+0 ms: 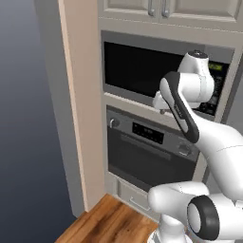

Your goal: Take the baked cake out of the oven and place it on the plate for cooling. Then close the oven door.

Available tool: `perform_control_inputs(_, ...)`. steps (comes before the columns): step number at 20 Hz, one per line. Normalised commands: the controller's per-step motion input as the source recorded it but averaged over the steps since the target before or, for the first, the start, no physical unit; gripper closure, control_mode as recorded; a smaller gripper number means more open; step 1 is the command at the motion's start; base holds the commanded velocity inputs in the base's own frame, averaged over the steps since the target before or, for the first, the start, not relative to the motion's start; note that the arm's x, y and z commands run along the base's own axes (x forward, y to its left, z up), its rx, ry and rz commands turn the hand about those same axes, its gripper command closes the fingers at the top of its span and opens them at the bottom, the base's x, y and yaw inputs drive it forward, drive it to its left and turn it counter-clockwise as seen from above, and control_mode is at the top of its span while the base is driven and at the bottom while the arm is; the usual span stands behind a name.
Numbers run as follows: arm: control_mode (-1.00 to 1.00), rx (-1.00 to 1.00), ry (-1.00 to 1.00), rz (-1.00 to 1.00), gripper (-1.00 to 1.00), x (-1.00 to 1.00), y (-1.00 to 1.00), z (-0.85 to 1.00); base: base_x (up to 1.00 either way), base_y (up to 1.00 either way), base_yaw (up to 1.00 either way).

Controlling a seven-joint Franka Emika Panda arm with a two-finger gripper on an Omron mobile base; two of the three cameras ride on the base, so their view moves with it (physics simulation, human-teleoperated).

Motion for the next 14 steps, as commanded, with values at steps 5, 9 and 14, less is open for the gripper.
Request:
perform_control_inputs(5, 1.00, 0.00, 0.00, 0.00, -1.00, 0.00, 0.00, 0.00, 0.04, -0.54, 0.45)
perform_control_inputs(9, -1.00, 0.00, 0.00, 0.08, -1.00, 0.00, -0.04, -0.14, 0.00, -0.15, 0.27)
perform_control_inputs(14, -1.00, -0.15, 0.00, 0.26, -1.00, 0.01, -0.09, -0.69, 0.00, 0.00, 0.00)
